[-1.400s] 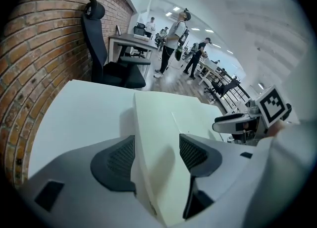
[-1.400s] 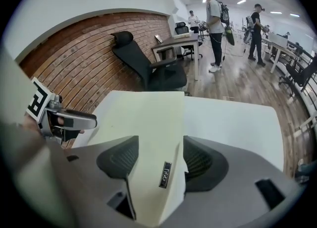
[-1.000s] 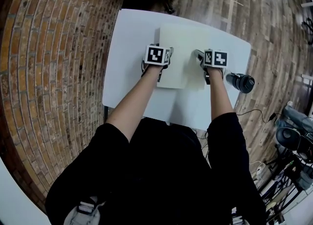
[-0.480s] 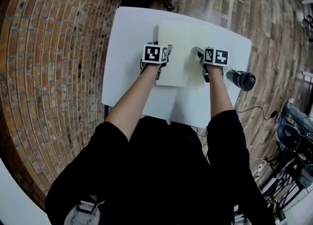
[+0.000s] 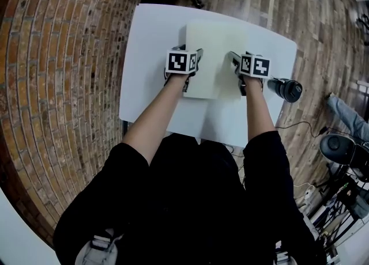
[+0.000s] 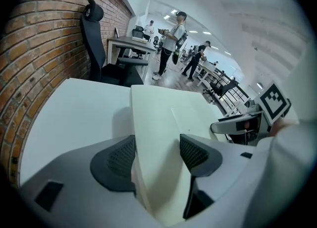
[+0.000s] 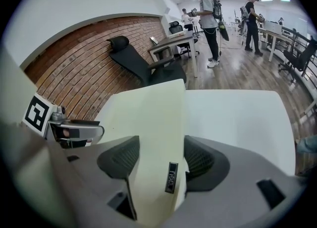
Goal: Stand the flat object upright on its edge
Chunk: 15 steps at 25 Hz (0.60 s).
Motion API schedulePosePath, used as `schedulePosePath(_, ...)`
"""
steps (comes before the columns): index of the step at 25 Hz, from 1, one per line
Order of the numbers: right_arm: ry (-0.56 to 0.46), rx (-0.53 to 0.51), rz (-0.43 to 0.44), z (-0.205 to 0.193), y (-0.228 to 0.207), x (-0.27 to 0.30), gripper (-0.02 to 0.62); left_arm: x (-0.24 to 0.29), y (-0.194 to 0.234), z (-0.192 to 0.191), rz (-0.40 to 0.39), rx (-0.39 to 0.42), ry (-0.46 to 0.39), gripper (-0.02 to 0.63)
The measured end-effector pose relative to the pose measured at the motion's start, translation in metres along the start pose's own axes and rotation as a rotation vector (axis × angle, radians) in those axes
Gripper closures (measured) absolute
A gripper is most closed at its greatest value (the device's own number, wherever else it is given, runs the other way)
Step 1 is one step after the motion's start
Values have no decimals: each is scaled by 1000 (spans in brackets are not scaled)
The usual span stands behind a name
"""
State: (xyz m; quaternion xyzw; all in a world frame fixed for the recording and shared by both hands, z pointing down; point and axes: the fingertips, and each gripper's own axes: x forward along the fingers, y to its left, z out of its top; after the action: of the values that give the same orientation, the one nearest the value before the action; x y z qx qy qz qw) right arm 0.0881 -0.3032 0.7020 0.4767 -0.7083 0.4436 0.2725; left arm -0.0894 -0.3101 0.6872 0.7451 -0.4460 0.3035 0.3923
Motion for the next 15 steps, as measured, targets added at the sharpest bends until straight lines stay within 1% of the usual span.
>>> schedulePosePath(5, -29, -6, -11, 2, 5, -16, 316, -13, -8, 5, 3, 19, -26, 321)
schedulePosePath(10, -76, -9, -17, 5, 15, -34, 316, -33, -15, 13, 5, 40, -75, 322)
schedulePosePath(15, -111, -9, -21, 0, 26, -53, 315, -53, -22, 13, 5, 61, -108, 322)
